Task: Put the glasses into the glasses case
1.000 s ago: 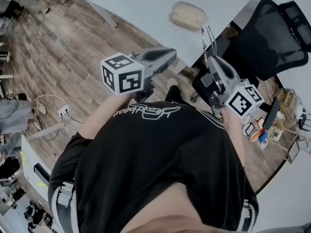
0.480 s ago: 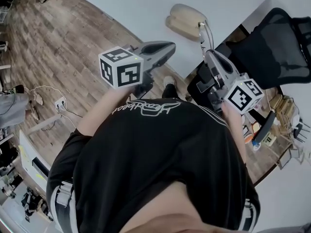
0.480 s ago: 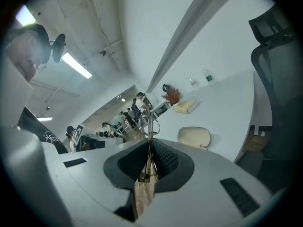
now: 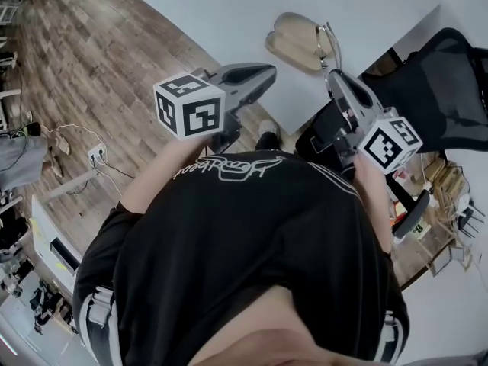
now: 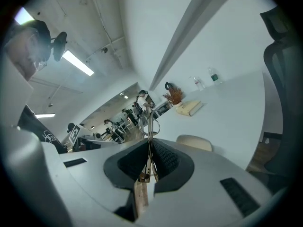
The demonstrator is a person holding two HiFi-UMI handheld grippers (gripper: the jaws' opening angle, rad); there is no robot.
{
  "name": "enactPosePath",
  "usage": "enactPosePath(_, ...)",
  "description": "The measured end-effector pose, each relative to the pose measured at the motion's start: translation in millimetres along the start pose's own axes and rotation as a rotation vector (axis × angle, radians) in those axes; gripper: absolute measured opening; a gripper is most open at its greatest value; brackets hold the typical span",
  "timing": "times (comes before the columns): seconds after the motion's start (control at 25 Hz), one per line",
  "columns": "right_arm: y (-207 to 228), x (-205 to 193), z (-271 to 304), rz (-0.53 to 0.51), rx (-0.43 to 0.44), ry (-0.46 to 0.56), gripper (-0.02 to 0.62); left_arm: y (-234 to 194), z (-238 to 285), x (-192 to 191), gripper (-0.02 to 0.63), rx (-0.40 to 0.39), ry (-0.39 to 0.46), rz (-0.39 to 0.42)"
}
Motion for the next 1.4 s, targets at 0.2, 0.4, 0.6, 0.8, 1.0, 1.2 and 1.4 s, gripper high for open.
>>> enactPosePath(0.2,15,18,15,-0.047,0.016,-0.031,0.025,-13,6,5,0.006,0.027,0.006,-0.017)
enactPosePath(0.4,23,36,37,-0.089,0.06,-0.053,0.025,-27,8,11,0.006,0.05,0.01,-0.042)
enactPosePath(0.6,37,43,55,-0.186,0.048,-0.133,0.025,-43,13,15,0.006,0.072,0.008,-0.064)
enactPosePath(0.8,55,44,61,-0.244,0.05,-0.185,0.025,-48,21,17,0.006,0.093,0.007,-0.073)
enactPosePath(1.0,72,33,72,-0.246,0.067,-0.257,0.025,-58,29,17,0.006,0.12,0.002,-0.095)
enactPosePath(1.2,84,12,88,-0.262,0.084,-0.33,0.025,-71,34,17,0.006,0.135,-0.005,-0.11)
enactPosePath(1.4,91,-6,96,-0.289,0.109,-0.408,0.025,-79,39,15,0.006,0.148,-0.013,-0.13)
Point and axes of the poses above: the fingertips, and each gripper's own axes: z forward along the fingers, y to its right, x out of its top, the point moved 8 cm from there along -z, backward along the fingers, and after that the axes turned 10 degrees about x, right-handed, at the moved point
